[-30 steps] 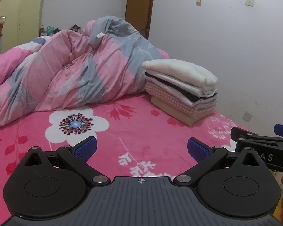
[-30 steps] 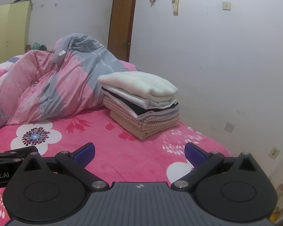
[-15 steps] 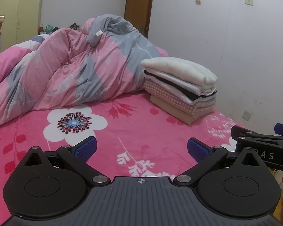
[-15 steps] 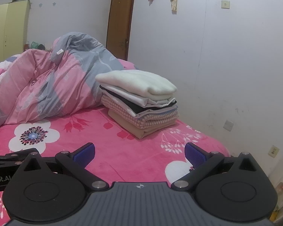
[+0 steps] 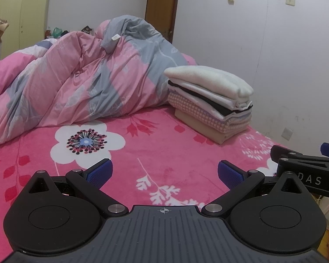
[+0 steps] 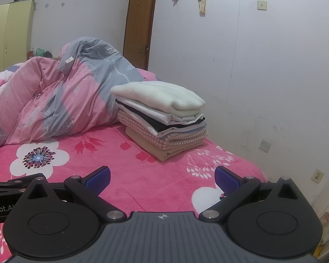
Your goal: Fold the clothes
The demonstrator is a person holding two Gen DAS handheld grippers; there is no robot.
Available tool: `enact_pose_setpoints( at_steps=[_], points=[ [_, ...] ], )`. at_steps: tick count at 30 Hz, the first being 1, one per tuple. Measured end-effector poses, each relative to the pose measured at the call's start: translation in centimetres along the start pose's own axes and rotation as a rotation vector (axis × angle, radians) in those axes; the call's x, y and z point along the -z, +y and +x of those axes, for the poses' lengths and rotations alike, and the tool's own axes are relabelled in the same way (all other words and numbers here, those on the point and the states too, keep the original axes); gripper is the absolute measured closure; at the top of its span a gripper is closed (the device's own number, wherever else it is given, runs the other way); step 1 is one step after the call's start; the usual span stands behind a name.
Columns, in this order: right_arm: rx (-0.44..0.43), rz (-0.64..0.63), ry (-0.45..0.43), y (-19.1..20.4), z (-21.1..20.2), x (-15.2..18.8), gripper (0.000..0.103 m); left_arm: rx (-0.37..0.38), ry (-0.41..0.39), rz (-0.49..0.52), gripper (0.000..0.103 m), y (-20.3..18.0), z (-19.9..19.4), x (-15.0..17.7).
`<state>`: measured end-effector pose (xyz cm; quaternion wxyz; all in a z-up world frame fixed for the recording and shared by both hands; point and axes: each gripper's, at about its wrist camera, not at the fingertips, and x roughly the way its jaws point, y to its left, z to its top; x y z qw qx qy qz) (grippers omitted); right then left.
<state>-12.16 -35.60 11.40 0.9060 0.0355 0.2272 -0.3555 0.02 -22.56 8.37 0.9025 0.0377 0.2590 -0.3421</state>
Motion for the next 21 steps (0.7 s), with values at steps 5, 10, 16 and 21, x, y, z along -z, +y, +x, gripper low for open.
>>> enact_pose_setpoints(
  at_steps=[5,10,16,21],
  points=[
    [-0.001,-0.002,0.002,0.06,0.04,0.02,0.0,0.001,0.001,0.0,0.0,0.09,-0.02,-0.08],
    [-0.004,-0.003,0.004,0.08,0.15,-0.01,0.0,-0.001,0.002,0.0,0.0,0.12,-0.02,0.0],
    [-0.005,-0.006,0.002,0.2,0.2,-0.05,0.0,-0.002,0.002,-0.002,0.0,0.21,0.03,-0.11],
    [-0.006,-0.009,0.003,0.38,0.23,-0.04,0.0,-0.003,0.002,-0.001,0.0,0.28,0.05,-0.07]
  ],
)
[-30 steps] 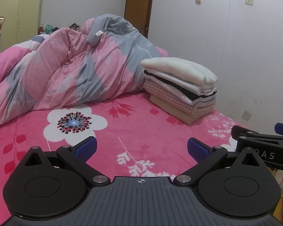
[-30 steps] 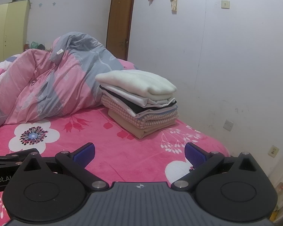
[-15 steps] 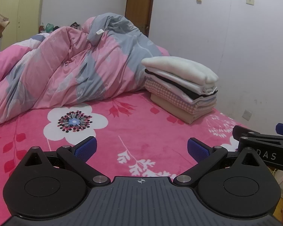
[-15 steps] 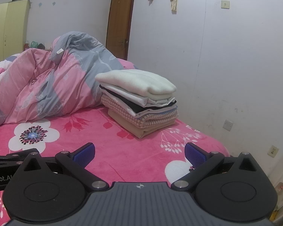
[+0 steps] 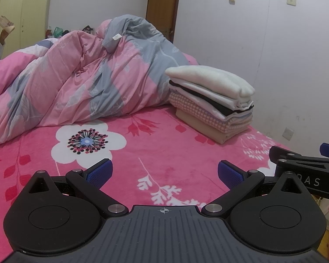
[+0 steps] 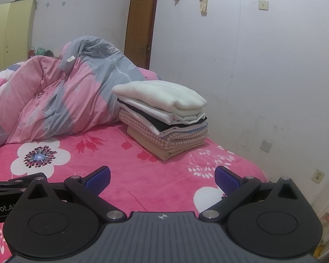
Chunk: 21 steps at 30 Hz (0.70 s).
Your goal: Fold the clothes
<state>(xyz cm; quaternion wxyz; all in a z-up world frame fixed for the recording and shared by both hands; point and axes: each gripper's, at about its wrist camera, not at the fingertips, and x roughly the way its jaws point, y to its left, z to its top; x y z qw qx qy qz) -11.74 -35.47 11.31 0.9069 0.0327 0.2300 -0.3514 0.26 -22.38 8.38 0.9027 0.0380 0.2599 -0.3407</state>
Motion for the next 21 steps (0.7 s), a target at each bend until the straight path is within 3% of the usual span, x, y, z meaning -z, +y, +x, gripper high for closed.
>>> enact_pose_setpoints(
  at_steps=[21],
  points=[
    [0.0,-0.002,0.0,0.46,-0.17,0.08,0.0,-0.001,0.001,-0.007,0.0,0.32,-0.01,0.04]
  ],
)
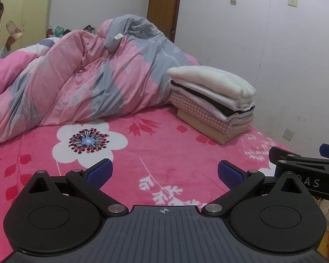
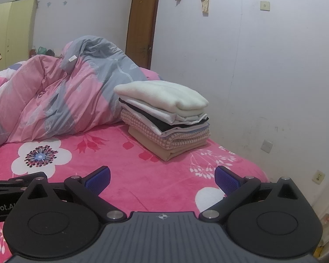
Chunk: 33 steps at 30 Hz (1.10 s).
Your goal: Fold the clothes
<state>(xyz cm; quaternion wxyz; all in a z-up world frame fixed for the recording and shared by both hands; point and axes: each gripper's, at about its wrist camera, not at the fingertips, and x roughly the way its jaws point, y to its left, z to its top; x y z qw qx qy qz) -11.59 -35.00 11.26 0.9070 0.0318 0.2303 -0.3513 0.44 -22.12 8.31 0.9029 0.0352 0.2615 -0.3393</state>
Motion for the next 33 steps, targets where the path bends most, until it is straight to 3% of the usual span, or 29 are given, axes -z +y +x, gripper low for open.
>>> enact_pose_setpoints(
  at_steps=[33],
  points=[
    [0.017,0.018,0.015,-1.1,0.3,0.6,0.0,0.022,0.017,0.015,0.0,-0.8,0.5,0.4]
  ],
)
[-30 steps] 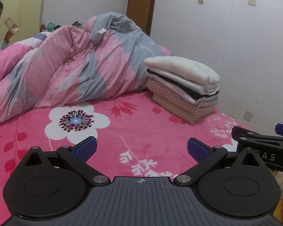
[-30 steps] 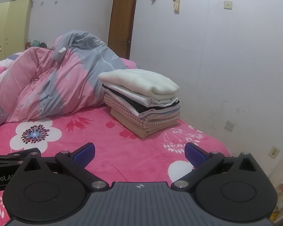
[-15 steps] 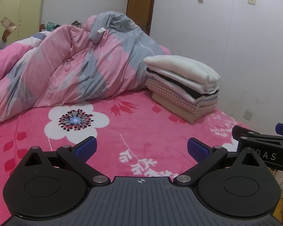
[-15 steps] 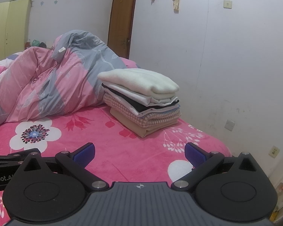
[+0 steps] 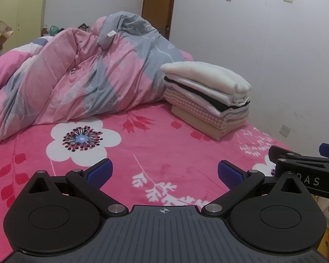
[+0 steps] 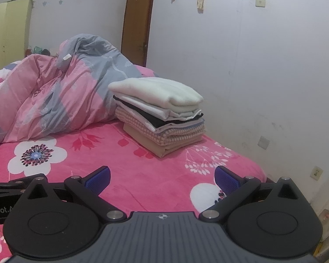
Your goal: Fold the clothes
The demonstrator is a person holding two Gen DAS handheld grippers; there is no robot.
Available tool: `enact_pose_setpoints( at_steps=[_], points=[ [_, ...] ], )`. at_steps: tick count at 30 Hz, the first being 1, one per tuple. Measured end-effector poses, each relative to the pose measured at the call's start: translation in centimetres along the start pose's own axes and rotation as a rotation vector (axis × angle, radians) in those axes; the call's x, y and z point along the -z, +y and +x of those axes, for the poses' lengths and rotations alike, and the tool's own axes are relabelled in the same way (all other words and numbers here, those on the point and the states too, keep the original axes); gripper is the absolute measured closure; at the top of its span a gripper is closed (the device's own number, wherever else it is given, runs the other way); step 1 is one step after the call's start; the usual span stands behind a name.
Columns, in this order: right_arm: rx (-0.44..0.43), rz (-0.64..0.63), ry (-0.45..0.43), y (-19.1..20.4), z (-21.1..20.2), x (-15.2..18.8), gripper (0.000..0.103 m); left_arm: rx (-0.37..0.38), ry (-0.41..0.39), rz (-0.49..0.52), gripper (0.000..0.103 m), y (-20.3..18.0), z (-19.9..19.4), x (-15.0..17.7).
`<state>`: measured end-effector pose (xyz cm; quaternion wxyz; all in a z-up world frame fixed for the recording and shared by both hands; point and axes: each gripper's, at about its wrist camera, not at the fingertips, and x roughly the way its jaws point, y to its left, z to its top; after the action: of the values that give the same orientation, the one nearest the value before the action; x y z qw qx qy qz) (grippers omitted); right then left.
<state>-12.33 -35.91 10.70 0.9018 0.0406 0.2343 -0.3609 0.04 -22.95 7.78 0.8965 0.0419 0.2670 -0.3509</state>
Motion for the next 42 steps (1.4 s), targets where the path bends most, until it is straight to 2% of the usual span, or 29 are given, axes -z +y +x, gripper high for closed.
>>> enact_pose_setpoints(
  at_steps=[14,42],
  points=[
    [0.019,0.039,0.037,-1.6,0.8,1.2,0.0,0.003,0.03,0.012,0.0,-1.1,0.7,0.7],
    [0.018,0.032,0.04,-1.4,0.9,1.2,0.0,-0.006,0.032,0.003,0.0,-0.7,0.8,0.7]
  ],
)
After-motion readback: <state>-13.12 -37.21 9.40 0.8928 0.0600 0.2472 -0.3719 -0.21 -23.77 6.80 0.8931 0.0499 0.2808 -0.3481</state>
